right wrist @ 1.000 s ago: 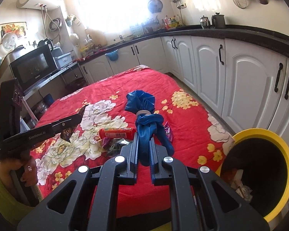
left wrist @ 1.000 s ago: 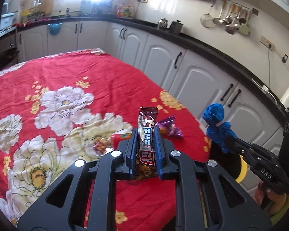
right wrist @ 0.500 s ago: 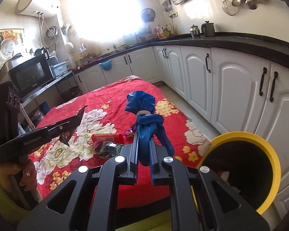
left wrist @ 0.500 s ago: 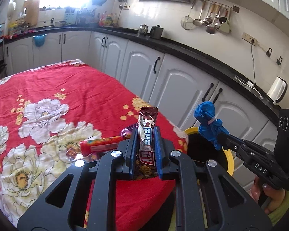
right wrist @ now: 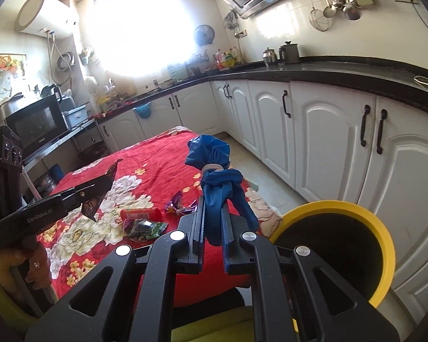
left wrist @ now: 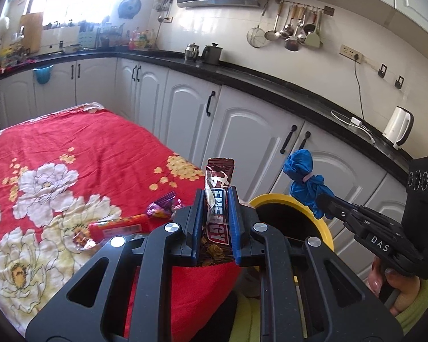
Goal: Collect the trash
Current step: 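Carry the chocolate bar with the left tool while the right tool carries the blue bag over the bin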
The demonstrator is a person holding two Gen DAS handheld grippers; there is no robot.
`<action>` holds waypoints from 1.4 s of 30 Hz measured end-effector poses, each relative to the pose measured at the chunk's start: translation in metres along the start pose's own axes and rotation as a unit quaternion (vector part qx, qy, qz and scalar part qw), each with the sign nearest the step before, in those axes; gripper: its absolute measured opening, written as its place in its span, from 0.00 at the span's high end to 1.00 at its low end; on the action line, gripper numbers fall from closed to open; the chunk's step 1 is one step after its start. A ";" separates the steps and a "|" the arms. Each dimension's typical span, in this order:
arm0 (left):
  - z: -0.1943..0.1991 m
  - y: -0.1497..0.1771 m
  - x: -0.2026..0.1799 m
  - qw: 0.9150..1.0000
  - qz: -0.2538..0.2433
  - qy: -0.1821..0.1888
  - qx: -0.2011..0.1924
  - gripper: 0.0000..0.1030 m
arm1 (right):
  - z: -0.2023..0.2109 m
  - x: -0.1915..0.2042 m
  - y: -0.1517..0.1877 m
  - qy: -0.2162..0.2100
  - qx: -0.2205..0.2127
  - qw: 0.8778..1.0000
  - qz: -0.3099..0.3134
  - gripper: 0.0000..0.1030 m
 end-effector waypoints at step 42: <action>-0.058 0.003 -0.100 0.995 -0.070 0.071 -0.003 0.89 | 0.046 -0.110 0.031 0.115 -0.034 0.990 -0.077 0.91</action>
Point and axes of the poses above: each gripper's, at about its wrist camera, not at the fingertips, and z roughly against the way its jaws point, x to its left, y to its underside, the point moved 1 cm from there along -z, roughly the way its jaws point
